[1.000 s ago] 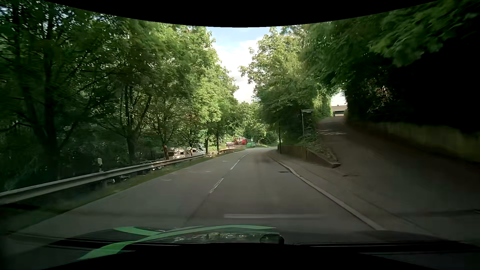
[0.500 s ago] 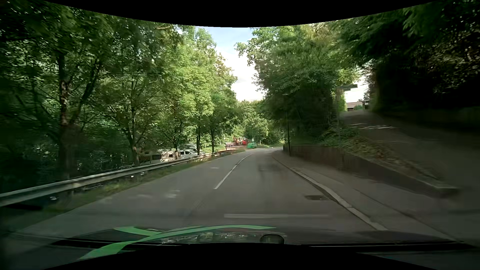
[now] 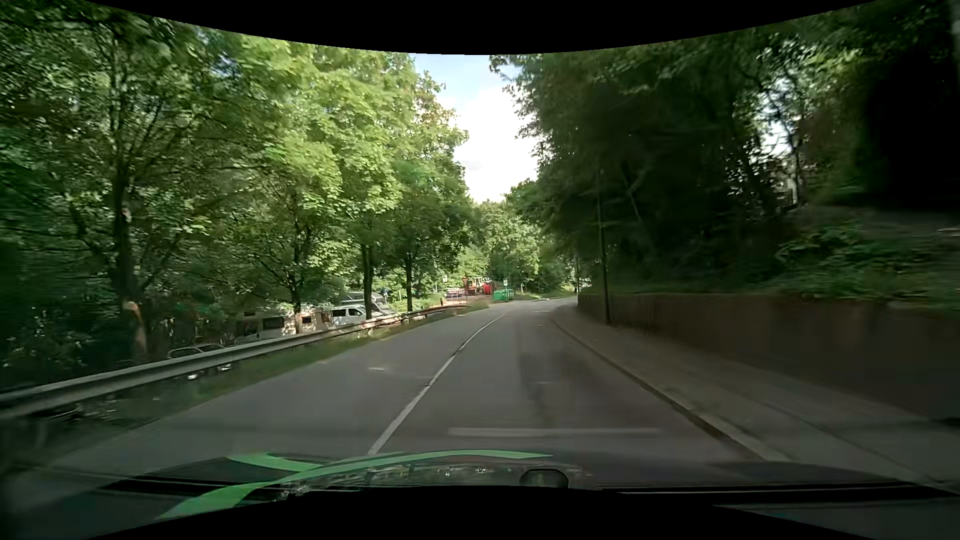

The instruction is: Follow the waypoints while adhering to traffic rules and regulations

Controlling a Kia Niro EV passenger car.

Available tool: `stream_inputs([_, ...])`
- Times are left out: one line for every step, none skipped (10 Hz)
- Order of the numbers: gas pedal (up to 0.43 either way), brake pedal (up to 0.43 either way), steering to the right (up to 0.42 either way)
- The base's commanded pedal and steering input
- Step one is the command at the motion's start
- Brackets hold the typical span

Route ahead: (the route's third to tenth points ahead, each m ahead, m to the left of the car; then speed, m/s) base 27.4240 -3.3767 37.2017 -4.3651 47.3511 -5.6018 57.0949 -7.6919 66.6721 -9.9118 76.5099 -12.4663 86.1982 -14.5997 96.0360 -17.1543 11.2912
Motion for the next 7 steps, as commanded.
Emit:
stream_inputs([0.0,0.0,0.001])
stream_inputs([0.0,0.0,0.002])
stream_inputs([0.0,0.0,0.002])
stream_inputs([0.0,0.0,0.002])
stream_inputs([0.0,0.0,0.002])
stream_inputs([0.0,0.0,0.002])
stream_inputs([0.0,0.0,0.003])
